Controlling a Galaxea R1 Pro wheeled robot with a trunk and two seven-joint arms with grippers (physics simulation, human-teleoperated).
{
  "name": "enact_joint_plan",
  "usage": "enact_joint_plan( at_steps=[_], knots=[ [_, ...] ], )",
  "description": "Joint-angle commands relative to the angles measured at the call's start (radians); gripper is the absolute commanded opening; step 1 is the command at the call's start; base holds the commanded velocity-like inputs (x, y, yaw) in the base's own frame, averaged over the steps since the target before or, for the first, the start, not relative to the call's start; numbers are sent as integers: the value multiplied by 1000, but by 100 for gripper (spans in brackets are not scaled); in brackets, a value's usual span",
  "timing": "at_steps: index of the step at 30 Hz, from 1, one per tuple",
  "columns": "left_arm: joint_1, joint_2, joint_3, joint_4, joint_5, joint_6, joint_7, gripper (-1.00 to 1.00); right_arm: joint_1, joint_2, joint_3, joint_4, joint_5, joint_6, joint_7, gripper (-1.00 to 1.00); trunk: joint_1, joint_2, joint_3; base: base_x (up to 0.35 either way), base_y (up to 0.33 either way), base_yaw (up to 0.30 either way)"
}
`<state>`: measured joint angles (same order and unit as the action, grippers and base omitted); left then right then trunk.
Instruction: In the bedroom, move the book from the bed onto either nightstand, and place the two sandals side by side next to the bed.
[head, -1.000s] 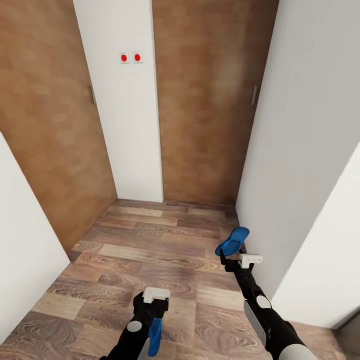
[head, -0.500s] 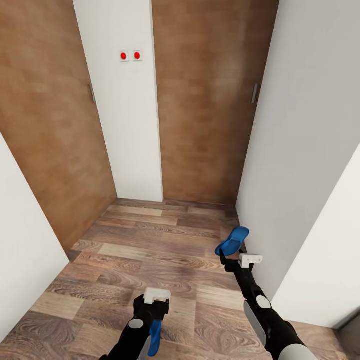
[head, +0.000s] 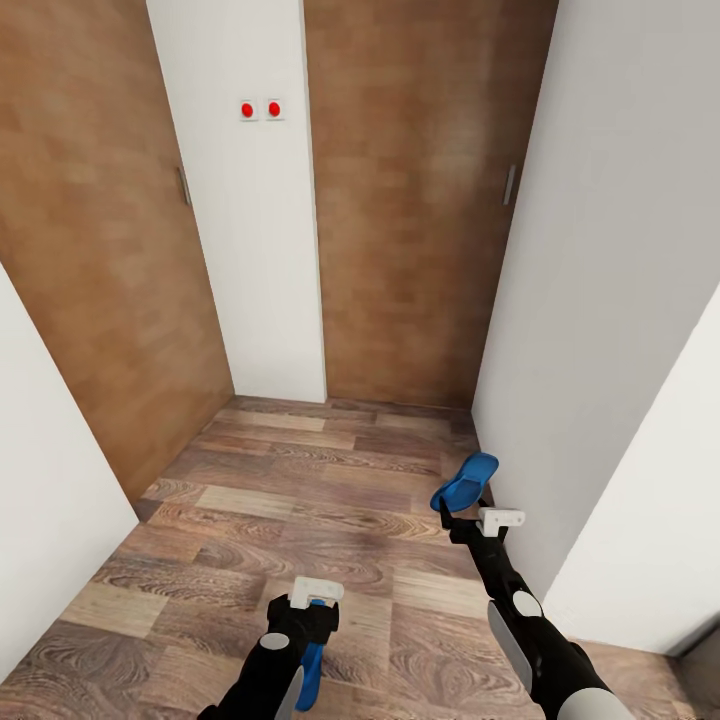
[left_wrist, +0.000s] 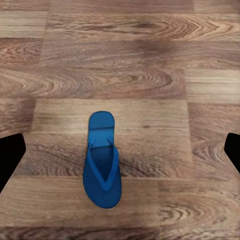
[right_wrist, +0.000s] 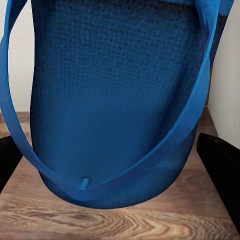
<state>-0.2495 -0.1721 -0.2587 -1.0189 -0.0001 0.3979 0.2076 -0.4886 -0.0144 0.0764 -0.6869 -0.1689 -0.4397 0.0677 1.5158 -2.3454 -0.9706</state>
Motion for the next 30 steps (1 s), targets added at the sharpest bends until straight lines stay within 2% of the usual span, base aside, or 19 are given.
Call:
enact_joint_plan(
  at_steps=[1, 22, 30],
  knots=[
    [-1, 0, -2, -1, 0, 6, 6, 100, -1, -1, 3, 1, -11, -4, 5, -100, 4, -8, -4, 0, 0, 0],
    [-1, 0, -2, 2, 0, 5, 4, 100, -1, -1, 3, 1, -11, -4, 4, -100, 84, -155, -70, 0, 0, 0],
    [-1, 1, -2, 4, 1, 4, 4, 100, -1, 0, 5, 3, -9, -4, 4, -100, 88, -157, -101, 0, 0, 0]
  ],
)
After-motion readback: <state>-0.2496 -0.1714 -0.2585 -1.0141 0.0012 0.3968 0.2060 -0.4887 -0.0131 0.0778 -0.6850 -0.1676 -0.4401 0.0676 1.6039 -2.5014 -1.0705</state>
